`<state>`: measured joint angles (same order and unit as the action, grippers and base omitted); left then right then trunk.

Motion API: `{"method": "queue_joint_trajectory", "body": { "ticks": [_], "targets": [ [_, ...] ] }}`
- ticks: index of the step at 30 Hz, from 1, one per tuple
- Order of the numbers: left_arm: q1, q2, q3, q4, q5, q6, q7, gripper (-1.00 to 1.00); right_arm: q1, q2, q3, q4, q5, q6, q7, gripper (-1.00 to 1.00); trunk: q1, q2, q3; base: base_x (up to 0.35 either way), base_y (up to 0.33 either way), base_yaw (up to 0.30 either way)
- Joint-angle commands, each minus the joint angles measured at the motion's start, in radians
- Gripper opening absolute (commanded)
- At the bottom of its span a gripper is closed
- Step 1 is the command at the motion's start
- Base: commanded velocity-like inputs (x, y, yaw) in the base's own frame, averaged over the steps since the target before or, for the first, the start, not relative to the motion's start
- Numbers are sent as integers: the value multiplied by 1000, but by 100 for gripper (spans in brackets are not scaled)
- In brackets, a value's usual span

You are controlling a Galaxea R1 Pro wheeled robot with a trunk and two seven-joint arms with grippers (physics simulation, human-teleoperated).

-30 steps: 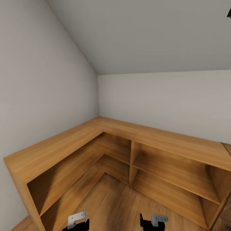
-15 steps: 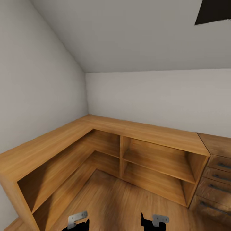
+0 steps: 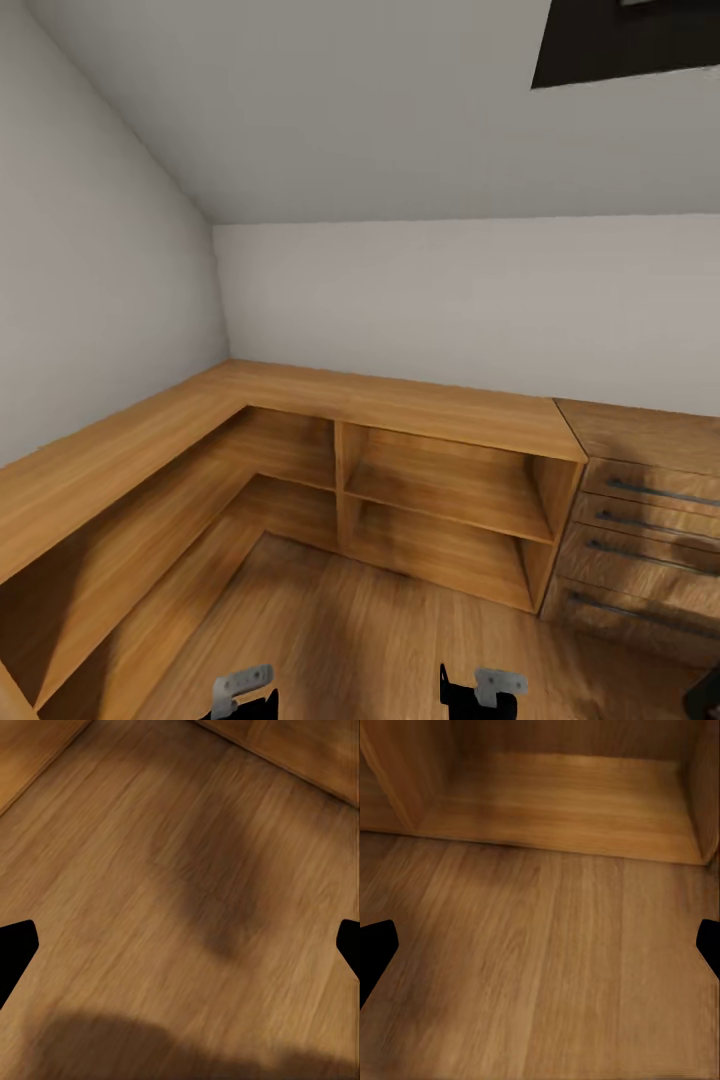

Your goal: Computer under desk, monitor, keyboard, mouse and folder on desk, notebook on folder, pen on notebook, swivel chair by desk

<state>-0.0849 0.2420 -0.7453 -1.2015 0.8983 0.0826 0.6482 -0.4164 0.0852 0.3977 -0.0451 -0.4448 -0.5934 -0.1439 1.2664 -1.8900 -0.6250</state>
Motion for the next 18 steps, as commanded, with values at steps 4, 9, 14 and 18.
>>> {"method": "queue_joint_trajectory", "body": {
  "ticks": [4,9,14,18],
  "targets": [
    [-1,0,-2,-1,2,3,7,100,-1,1,9,1,-3,-1,-6,100,0,-1,-1,0,0,-286],
    [-1,-1,-2,-1,2,3,7,100,-1,1,9,1,-3,1,-6,100,0,-1,-1,22,17,-286],
    [-1,-1,-2,-1,1,2,7,100,-1,1,9,2,-3,4,-6,100,0,-1,-1,171,141,-287],
    [-1,-1,-2,-1,2,2,7,100,-1,0,9,2,-3,4,-6,100,0,-1,-1,234,197,-289]
  ]
}}
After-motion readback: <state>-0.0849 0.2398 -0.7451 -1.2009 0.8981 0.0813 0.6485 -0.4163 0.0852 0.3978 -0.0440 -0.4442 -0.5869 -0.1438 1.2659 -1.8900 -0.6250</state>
